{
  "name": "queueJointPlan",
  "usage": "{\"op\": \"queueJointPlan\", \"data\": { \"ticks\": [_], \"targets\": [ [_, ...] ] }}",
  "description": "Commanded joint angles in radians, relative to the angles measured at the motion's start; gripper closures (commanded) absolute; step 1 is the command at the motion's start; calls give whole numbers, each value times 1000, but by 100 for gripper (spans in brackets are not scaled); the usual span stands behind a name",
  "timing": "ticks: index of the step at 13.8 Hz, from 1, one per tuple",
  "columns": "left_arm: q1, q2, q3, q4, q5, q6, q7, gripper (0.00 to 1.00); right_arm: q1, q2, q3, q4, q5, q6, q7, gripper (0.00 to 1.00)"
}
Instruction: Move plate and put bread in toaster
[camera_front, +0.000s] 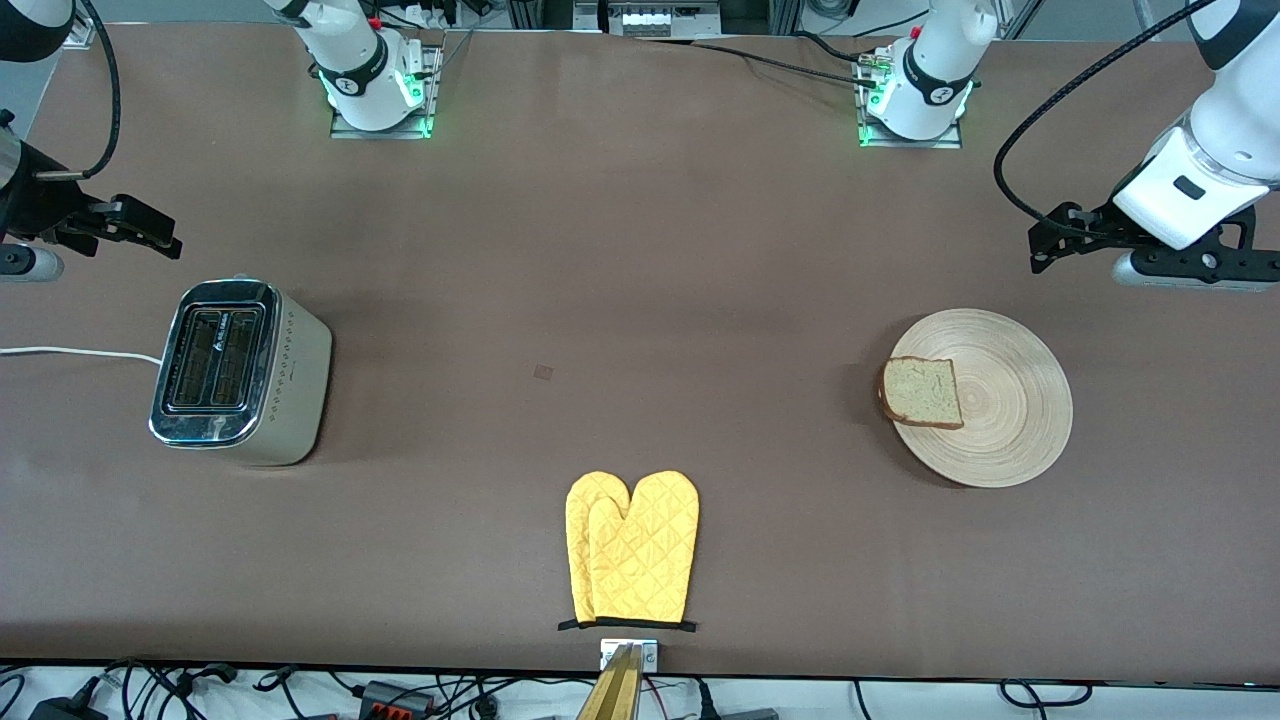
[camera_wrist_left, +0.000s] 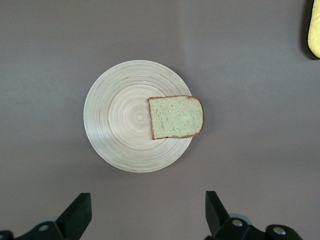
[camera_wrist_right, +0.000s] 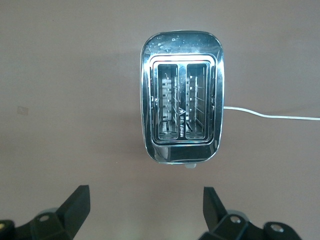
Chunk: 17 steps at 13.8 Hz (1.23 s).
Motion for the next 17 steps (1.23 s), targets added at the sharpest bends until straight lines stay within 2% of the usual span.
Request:
{"op": "queueJointPlan", "data": {
  "ticks": [1, 17],
  "targets": [
    [-5, -13, 8, -4, -8, -14, -6, 0, 3, -37, -1, -26, -9, -6, 2, 0],
    [-5, -10, 8, -4, -9, -14, -20, 0, 12, -32, 1, -25, -10, 25, -5, 0]
  ]
}}
